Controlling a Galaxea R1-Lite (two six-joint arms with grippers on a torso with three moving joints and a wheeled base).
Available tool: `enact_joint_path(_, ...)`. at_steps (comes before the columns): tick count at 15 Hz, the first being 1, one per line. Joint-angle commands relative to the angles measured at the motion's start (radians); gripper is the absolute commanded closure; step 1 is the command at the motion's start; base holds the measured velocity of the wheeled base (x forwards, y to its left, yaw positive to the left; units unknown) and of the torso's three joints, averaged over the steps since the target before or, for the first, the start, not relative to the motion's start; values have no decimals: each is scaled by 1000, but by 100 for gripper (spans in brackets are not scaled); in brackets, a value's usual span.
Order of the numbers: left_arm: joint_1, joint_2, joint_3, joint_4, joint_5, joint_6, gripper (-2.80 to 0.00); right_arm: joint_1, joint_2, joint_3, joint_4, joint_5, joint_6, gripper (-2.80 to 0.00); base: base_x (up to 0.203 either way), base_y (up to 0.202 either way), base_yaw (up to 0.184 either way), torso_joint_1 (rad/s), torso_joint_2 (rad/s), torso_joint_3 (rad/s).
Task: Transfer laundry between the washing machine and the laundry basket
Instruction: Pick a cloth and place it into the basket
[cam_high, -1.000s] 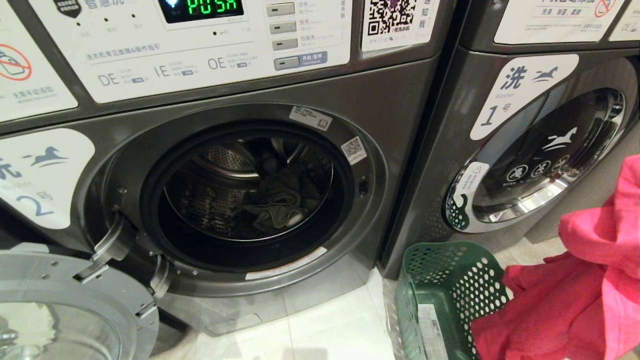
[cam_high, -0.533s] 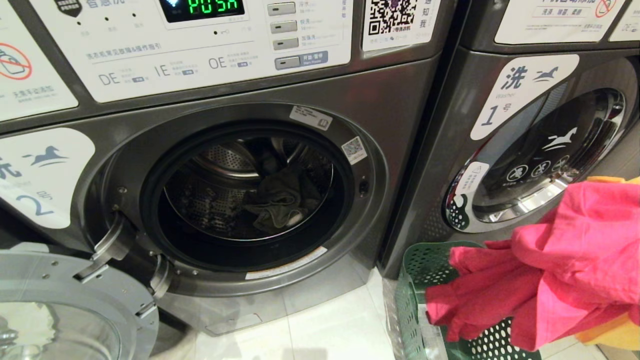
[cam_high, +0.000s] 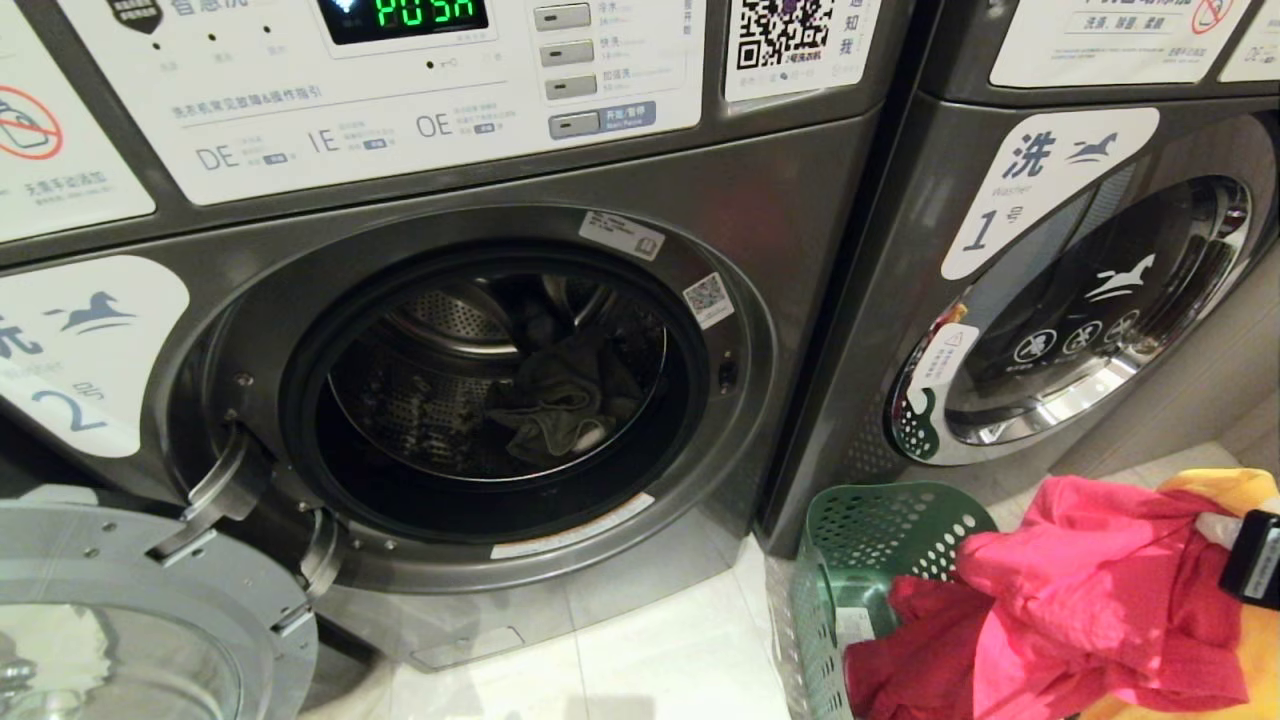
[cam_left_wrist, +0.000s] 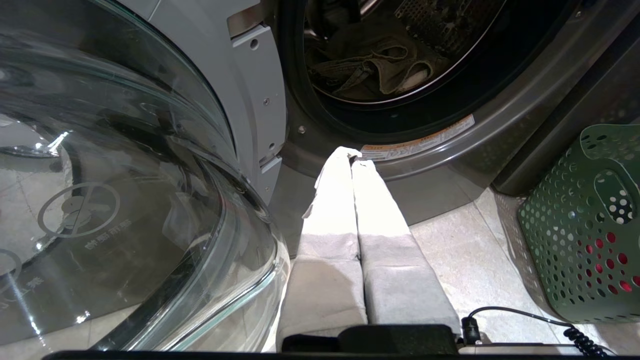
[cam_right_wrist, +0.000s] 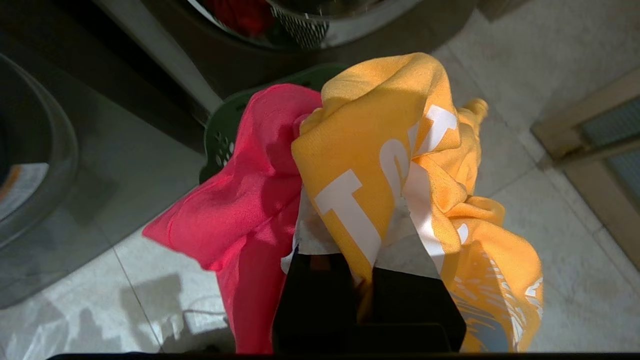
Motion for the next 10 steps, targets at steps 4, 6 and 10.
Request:
enact_joint_path(4, 0, -1, 11, -1, 0, 0, 0, -4, 347, -43, -129, 22, 66, 0, 0, 0, 0, 0, 0, 0)
enact_joint_path(6, 0, -1, 11, -1, 0, 0, 0, -4, 427, -87, -155, 28, 76, 0, 0, 0, 0, 0, 0, 0)
enact_joint_path(10, 1, -1, 11, -1, 0, 0, 0, -10, 553, -136, -163, 73, 87, 0, 0, 0, 0, 0, 0, 0)
